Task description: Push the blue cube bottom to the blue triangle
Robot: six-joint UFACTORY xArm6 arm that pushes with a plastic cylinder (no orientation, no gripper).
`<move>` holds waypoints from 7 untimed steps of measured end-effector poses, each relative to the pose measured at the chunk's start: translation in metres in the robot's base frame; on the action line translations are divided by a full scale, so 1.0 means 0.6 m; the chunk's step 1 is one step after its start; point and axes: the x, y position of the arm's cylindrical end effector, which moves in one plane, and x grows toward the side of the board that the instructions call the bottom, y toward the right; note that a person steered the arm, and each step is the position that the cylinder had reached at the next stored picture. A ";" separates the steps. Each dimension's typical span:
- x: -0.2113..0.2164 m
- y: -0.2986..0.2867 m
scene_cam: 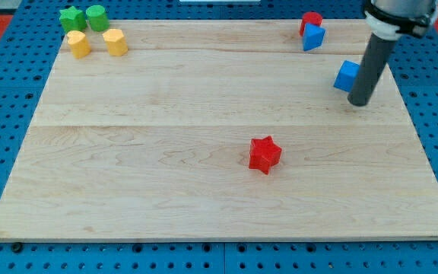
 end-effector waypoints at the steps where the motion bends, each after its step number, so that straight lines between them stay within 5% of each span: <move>1: -0.027 0.009; 4: -0.189 0.012; 6: -0.215 -0.098; 7: -0.181 -0.038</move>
